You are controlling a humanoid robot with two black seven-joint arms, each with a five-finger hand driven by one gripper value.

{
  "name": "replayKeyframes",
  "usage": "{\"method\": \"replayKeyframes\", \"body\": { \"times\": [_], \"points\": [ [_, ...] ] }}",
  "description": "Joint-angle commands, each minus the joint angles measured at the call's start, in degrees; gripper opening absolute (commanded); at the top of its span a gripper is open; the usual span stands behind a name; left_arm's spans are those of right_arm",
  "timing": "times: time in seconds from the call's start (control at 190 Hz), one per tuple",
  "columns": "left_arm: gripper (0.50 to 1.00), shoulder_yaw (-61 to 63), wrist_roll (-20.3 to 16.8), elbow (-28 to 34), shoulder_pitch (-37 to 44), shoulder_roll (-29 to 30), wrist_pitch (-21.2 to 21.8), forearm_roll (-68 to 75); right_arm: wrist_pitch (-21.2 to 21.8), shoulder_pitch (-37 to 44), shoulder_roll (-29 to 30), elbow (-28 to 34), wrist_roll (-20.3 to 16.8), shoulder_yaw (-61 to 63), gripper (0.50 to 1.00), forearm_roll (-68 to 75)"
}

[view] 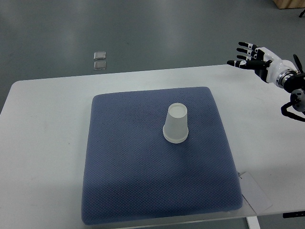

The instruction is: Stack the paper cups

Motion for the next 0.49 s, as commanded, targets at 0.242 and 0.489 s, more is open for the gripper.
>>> {"method": "replayKeyframes", "body": {
  "times": [0.242, 0.489],
  "points": [
    [1.000, 0.00, 0.00, 0.00, 0.00, 0.00, 0.00, 0.00, -0.22, -4.10, 7.32, -0.23, 0.43, 6.75, 0.913, 1.01],
    [1.000, 0.00, 0.00, 0.00, 0.00, 0.00, 0.00, 0.00, -0.13, -5.94, 9.25, -0.23, 0.78, 7.55, 0.913, 1.01]
  ]
}}
